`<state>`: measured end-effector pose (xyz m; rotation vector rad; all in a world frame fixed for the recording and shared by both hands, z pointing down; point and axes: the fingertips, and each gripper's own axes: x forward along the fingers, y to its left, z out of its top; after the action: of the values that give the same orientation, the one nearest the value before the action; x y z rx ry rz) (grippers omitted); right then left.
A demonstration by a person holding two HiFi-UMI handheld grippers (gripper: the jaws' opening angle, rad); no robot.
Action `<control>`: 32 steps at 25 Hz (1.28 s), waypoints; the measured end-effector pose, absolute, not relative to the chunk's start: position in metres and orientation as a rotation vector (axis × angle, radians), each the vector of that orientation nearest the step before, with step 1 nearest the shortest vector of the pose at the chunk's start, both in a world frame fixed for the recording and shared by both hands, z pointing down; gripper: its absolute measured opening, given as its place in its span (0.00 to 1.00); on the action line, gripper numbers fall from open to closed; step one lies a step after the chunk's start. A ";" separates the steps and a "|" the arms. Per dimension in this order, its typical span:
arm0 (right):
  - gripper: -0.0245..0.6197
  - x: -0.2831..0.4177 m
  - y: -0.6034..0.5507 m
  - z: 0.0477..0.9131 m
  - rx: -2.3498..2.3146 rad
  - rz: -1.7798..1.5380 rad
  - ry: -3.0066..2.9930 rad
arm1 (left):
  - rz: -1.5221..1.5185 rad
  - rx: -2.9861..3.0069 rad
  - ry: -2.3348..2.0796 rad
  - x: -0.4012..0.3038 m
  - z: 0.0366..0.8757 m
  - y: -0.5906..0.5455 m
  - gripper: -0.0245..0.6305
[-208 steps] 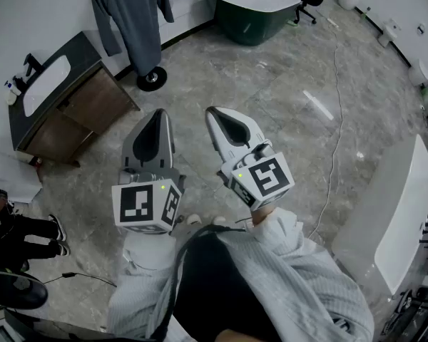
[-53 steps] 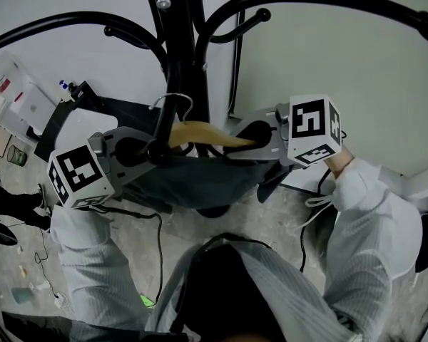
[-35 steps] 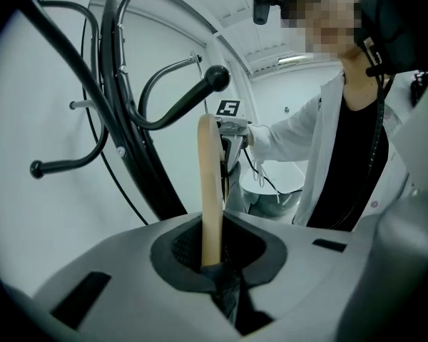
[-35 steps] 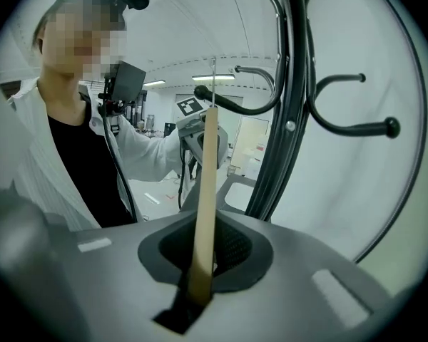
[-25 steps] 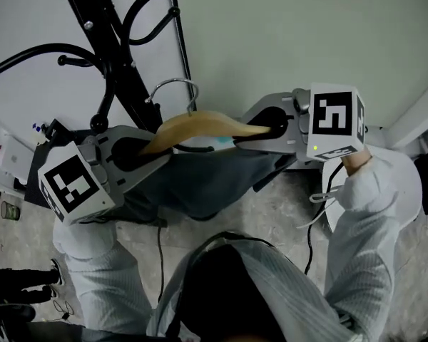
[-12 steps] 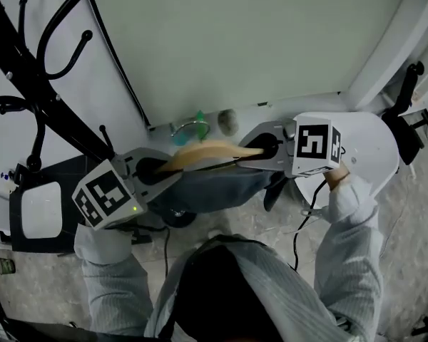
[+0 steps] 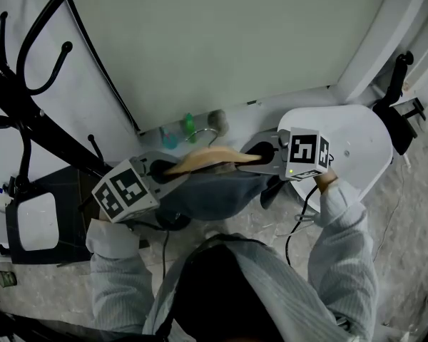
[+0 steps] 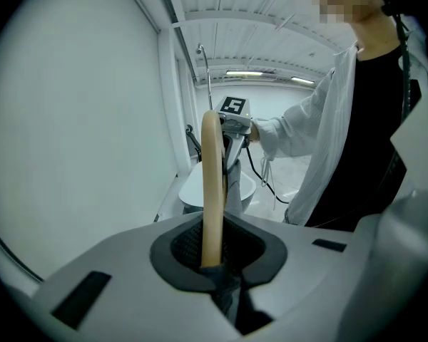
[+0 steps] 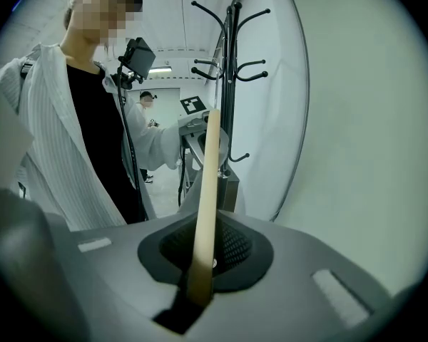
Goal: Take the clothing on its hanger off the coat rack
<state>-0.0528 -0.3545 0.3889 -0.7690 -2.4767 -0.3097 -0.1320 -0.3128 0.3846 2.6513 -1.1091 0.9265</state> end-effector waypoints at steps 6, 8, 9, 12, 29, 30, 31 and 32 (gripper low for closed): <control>0.08 -0.057 -0.355 0.401 -0.796 -0.287 -2.482 | 0.943 2.628 -1.109 -0.136 0.395 -0.312 0.09; 0.08 -0.059 -0.354 0.402 -0.807 -0.283 -2.479 | 0.941 2.626 -1.113 -0.138 0.395 -0.312 0.09; 0.08 -0.060 -0.354 0.402 -0.814 -0.284 -2.478 | 0.940 2.625 -1.115 -0.139 0.395 -0.312 0.09; 0.08 -0.059 -0.354 0.403 -0.826 -0.297 -2.472 | 0.941 2.620 -1.126 -0.138 0.396 -0.311 0.09; 0.08 -0.055 -0.359 0.405 -0.854 -0.306 -2.446 | 0.907 2.612 -1.124 -0.132 0.400 -0.314 0.09; 0.08 -0.053 -0.360 0.404 -0.858 -0.304 -2.444 | 0.906 2.613 -1.122 -0.130 0.400 -0.315 0.09; 0.08 -0.050 -0.360 0.403 -0.860 -0.302 -2.442 | 0.905 2.616 -1.118 -0.128 0.400 -0.315 0.09; 0.08 -0.048 -0.360 0.403 -0.856 -0.298 -2.443 | 0.906 2.621 -1.109 -0.126 0.400 -0.316 0.09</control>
<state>-0.0483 -0.3598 0.4033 -0.8558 -2.4431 -0.2979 -0.1262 -0.3164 0.3995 2.6206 -1.1088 0.9064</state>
